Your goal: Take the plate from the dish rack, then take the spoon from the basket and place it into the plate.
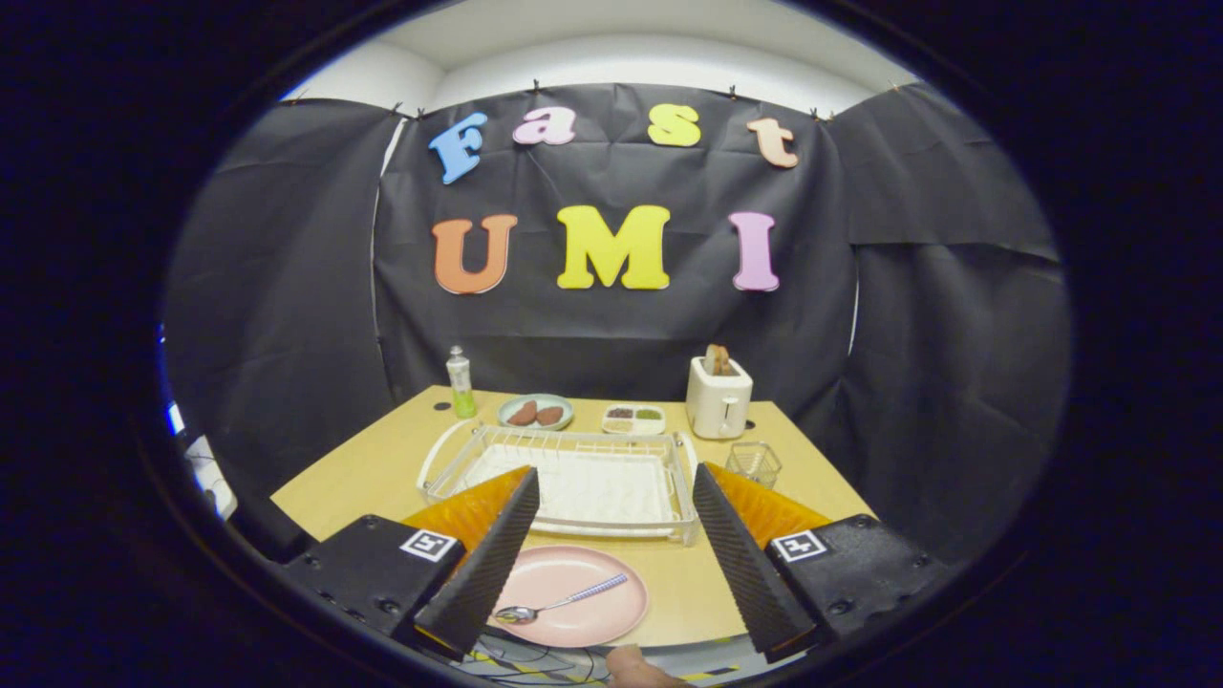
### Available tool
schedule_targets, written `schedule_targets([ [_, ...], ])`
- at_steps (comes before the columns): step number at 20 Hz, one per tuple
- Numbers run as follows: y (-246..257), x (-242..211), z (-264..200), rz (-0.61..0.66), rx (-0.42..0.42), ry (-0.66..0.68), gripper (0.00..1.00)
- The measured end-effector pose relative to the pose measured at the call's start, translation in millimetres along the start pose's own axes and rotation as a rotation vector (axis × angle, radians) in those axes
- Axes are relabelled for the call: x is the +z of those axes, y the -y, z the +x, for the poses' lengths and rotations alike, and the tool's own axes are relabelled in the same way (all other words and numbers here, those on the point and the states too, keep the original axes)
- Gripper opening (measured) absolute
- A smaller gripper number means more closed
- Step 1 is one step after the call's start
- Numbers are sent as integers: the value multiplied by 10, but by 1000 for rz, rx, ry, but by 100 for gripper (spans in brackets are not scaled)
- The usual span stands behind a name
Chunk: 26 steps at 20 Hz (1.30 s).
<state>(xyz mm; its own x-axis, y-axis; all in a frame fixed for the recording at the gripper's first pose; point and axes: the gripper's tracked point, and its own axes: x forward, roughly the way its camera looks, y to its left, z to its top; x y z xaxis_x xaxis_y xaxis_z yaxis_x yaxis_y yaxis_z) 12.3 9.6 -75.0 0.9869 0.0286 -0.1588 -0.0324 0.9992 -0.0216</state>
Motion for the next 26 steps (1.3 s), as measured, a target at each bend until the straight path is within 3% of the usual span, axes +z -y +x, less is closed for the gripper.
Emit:
schedule_targets([
  [7,202,768,-269,-1,-52,71,100],
  [15,351,1336,-376,35,-61,133,100],
  [26,518,1518,-357,25,-88,137,100],
])
